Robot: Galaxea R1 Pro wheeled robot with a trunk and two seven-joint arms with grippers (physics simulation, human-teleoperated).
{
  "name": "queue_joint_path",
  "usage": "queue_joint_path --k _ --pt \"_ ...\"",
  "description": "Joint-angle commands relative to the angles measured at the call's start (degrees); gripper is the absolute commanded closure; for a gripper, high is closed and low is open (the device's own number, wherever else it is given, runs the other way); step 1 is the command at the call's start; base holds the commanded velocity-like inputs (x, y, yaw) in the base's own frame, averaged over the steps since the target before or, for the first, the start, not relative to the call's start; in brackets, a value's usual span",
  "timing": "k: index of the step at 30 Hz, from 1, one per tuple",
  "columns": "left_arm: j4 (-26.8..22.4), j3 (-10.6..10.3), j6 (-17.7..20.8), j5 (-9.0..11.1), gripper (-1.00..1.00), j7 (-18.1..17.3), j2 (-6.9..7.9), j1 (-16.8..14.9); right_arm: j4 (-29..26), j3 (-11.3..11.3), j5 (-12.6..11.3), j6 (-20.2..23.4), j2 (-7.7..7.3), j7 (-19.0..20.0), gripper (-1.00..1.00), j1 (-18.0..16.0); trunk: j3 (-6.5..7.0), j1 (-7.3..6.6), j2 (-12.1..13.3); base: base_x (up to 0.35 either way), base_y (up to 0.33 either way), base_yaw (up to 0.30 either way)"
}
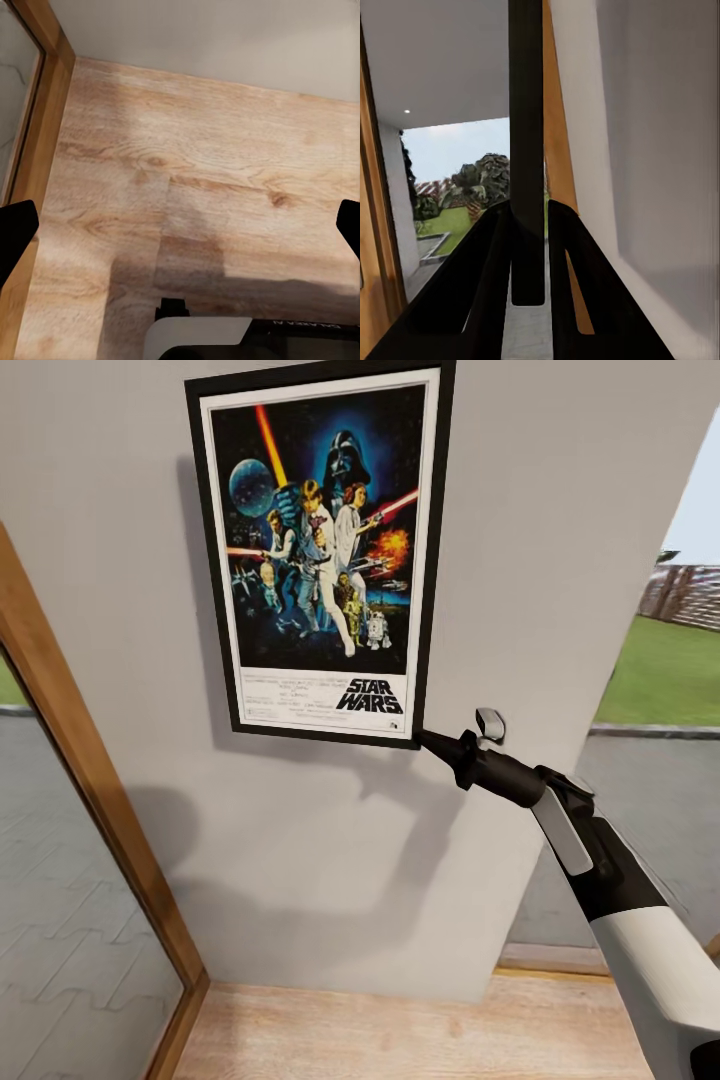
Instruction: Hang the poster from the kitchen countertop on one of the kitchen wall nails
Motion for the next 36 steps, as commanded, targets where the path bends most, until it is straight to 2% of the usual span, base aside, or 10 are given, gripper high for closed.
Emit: queue_joint_path --k 1,36 --pt "-0.15 0.13 0.42 0.14 -1.0 -0.32 -0.02 0.0 0.04 0.14 -0.74 0.78 -0.06 0.24 1.0 -0.07 -0.11 0.05 -0.13 0.094 0.0 0.0" --pt "-0.07 0.13 0.41 0.14 -1.0 -0.4 -0.35 0.0 0.46 0.24 -0.52 0.82 -0.06 -0.38 1.0 0.26 -0.12 0.05 -0.13 0.013 0.0 0.0"
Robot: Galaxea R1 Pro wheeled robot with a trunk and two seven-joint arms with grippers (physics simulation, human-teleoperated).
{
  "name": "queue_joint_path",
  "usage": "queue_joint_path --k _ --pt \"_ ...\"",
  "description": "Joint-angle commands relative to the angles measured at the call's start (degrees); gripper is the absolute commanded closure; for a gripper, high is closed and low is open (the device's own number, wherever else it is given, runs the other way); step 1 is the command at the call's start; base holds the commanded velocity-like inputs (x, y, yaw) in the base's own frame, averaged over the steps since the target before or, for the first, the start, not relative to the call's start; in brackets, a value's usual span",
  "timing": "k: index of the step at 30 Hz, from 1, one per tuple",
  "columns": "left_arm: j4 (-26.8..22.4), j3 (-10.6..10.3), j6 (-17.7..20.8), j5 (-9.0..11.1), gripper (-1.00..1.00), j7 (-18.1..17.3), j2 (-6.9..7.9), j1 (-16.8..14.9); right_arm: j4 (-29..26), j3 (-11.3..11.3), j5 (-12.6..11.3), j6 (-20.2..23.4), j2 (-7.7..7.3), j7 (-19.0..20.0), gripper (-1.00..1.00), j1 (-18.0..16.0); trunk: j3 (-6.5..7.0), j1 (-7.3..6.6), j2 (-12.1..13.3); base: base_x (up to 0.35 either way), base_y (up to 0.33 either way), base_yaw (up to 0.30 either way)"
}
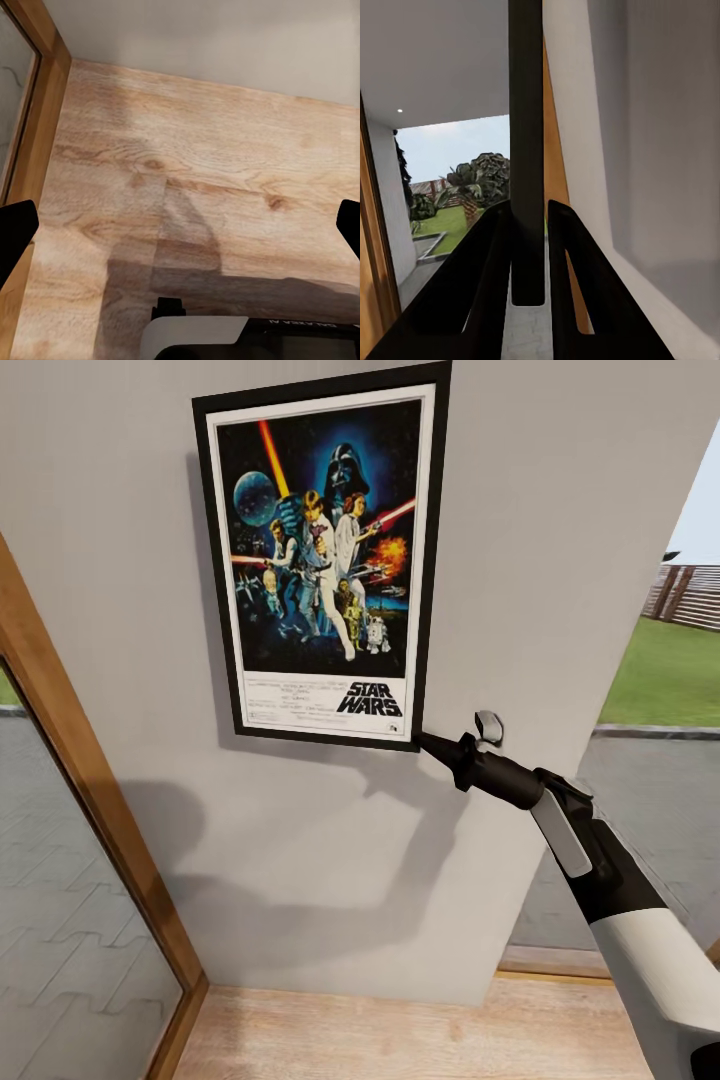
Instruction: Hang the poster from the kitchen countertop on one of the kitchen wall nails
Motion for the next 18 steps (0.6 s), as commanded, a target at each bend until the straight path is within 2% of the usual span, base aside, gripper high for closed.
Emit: queue_joint_path --k 1,18 --pt "-0.15 0.13 0.42 0.14 -1.0 -0.32 -0.02 0.0 0.03 0.14 -0.72 0.77 -0.06 0.24 1.0 -0.07 -0.12 0.04 -0.13 0.0 0.0 0.0" --pt "0.12 0.08 0.41 0.14 -1.0 -0.32 0.11 0.0 -0.06 0.19 -0.93 0.77 -0.06 0.42 1.0 -0.17 -0.12 0.04 -0.13 0.0 0.0 0.0"
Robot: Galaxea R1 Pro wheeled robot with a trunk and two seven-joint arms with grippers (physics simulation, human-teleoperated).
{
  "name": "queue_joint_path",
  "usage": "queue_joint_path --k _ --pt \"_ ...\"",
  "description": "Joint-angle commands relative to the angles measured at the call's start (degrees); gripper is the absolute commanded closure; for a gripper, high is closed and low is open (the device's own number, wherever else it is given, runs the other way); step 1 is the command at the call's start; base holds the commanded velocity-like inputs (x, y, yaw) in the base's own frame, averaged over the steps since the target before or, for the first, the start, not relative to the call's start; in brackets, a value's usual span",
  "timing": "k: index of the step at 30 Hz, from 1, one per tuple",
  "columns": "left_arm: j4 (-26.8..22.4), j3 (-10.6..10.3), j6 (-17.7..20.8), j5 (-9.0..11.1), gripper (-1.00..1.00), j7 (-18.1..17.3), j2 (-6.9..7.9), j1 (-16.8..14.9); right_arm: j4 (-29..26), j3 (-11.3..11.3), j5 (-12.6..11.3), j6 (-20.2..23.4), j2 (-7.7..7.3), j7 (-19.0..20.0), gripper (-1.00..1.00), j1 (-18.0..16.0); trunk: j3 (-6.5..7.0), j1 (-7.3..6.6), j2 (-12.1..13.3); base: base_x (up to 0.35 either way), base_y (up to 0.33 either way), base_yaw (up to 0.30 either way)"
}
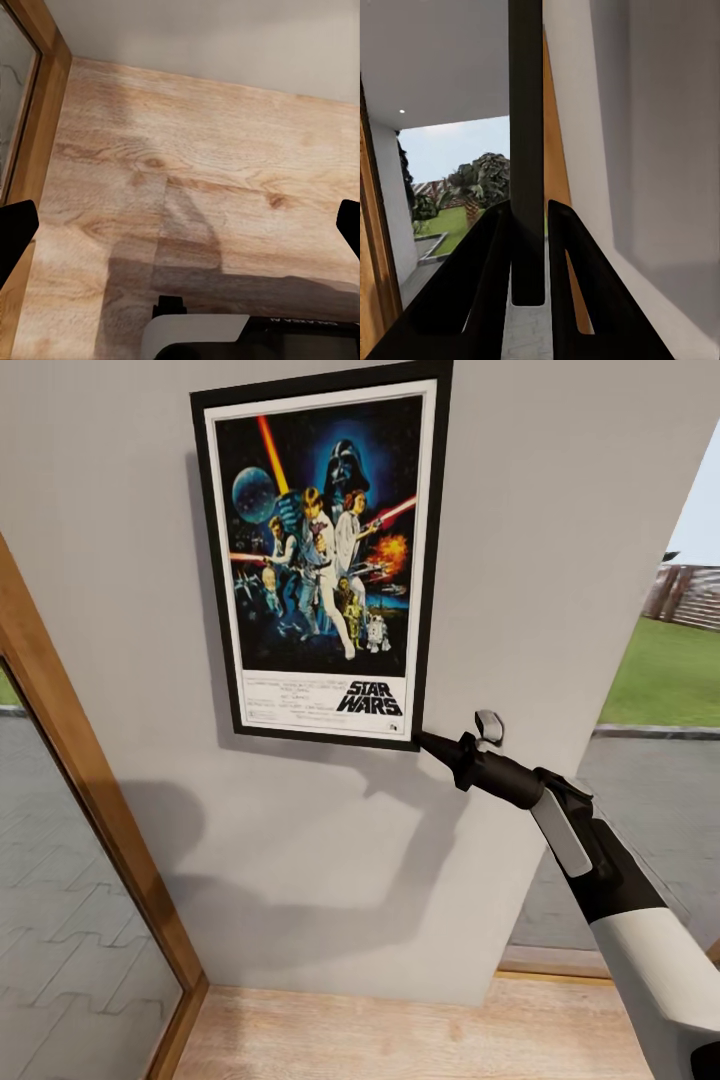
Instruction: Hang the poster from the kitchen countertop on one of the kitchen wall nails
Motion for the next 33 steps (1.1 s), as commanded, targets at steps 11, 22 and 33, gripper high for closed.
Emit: queue_joint_path --k 11,22,33 --pt "0.02 0.1 0.4 0.14 -1.0 -0.32 0.07 0.0 0.0 0.16 -0.83 0.69 -0.06 0.71 1.0 -0.11 -0.12 0.04 -0.13 0.0 0.0 0.0" --pt "0.03 0.1 0.41 0.14 -1.0 -0.32 0.08 0.0 0.08 0.18 -0.84 0.48 -0.06 0.76 1.0 -0.1 -0.12 0.04 -0.13 0.0 0.0 0.0" --pt "0.03 0.1 0.4 0.14 -1.0 -0.32 0.08 0.0 0.17 0.17 -0.84 -0.26 -0.11 0.84 1.0 0.17 -0.12 0.04 -0.13 0.0 0.0 0.0"
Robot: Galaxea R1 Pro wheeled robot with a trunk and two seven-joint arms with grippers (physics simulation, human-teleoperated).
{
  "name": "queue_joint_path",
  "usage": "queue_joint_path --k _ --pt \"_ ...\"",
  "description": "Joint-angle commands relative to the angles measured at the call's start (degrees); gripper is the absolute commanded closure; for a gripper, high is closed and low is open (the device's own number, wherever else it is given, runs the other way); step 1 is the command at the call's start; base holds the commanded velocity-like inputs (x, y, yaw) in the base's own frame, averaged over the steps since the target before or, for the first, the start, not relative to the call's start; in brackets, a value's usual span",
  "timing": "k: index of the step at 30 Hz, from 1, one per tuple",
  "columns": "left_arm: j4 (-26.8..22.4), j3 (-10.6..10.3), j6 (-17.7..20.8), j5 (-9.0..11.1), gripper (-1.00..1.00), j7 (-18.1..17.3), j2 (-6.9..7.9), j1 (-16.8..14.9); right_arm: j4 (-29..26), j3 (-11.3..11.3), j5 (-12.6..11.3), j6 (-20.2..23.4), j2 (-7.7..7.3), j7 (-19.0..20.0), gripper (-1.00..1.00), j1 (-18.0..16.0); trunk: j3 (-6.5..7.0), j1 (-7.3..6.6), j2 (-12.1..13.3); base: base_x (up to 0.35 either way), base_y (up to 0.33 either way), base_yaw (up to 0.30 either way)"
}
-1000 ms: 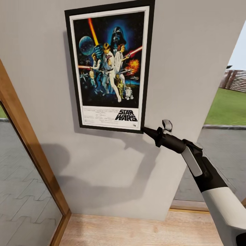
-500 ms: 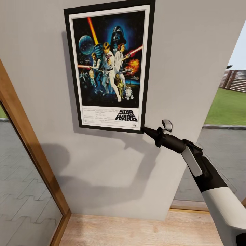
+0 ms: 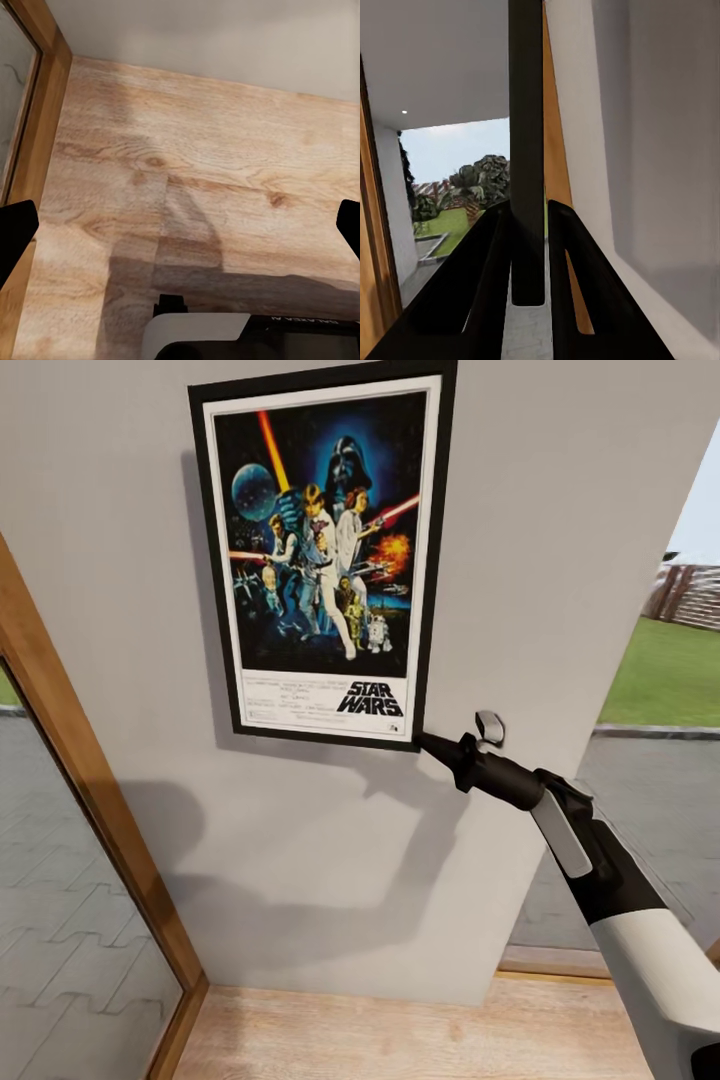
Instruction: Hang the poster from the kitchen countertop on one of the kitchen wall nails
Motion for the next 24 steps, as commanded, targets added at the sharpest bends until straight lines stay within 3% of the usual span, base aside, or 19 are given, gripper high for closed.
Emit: queue_joint_path --k 1,24 --pt "-0.15 0.14 0.42 0.14 -1.0 -0.32 -0.02 0.0 0.03 0.14 -0.72 0.4 -0.07 0.25 1.0 -0.02 -0.12 0.04 -0.13 0.0 0.0 0.0" --pt "-0.15 0.14 0.44 0.14 -1.0 -0.32 -0.02 0.0 0.04 0.15 -0.72 -1.88 -0.1 0.34 1.0 0.19 -0.12 0.04 -0.13 0.0 0.0 0.0"
